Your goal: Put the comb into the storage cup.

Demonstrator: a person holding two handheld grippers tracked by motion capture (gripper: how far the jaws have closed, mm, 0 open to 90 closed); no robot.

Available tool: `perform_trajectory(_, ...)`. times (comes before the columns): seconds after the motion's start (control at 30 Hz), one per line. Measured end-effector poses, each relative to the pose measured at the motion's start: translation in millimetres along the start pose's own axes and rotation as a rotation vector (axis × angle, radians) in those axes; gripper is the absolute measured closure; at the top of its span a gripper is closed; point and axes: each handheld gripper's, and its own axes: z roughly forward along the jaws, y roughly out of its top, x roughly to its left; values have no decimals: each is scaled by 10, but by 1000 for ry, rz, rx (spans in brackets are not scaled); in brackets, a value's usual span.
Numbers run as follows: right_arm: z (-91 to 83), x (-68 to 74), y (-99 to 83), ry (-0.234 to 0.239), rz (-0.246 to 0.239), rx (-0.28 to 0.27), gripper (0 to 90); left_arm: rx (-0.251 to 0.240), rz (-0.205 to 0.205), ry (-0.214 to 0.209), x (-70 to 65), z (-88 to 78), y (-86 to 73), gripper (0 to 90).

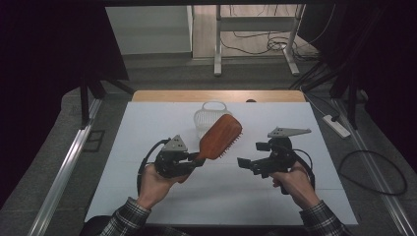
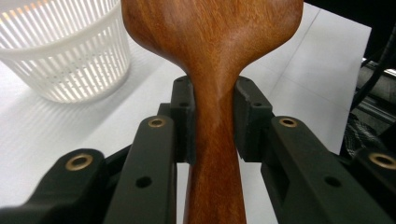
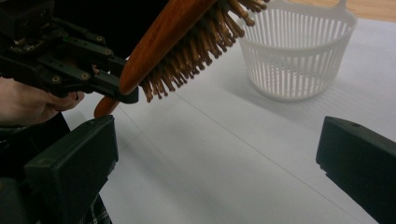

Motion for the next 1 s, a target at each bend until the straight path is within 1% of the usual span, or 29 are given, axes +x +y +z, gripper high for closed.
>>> perform_trajectory(0.2, 73, 24, 64, 13, -3, -2, 0, -4, 4, -5, -50, 32, -9, 723)
perform_trajectory(0.33, 129, 53, 115, 2, -1, 12, 0, -8, 7, -2, -75, 48, -15, 723)
perform_trajectory(0.43, 174, 77, 160, -1, 8, 23, 0, -11, 7, -3, -92, 62, -20, 723)
perform_trajectory(0.47, 192, 83, 177, 0, 14, 26, 0, -13, 8, 1, -100, 66, -21, 723)
perform_trajectory(0.53, 223, 86, 199, 11, 25, 29, 0, -12, 10, -4, -103, 71, -20, 723)
perform_trajectory(0.67, 285, 87, 228, 16, 40, 42, 0, -6, 14, -5, -126, 81, -19, 723)
perform_trajectory(0.87, 379, 69, 267, 30, 72, 49, 0, -14, 18, -7, -145, 81, -14, 723)
perform_trajectory(1.0, 428, 54, 301, 40, 100, 47, 0, -22, 20, 0, -149, 74, -16, 723)
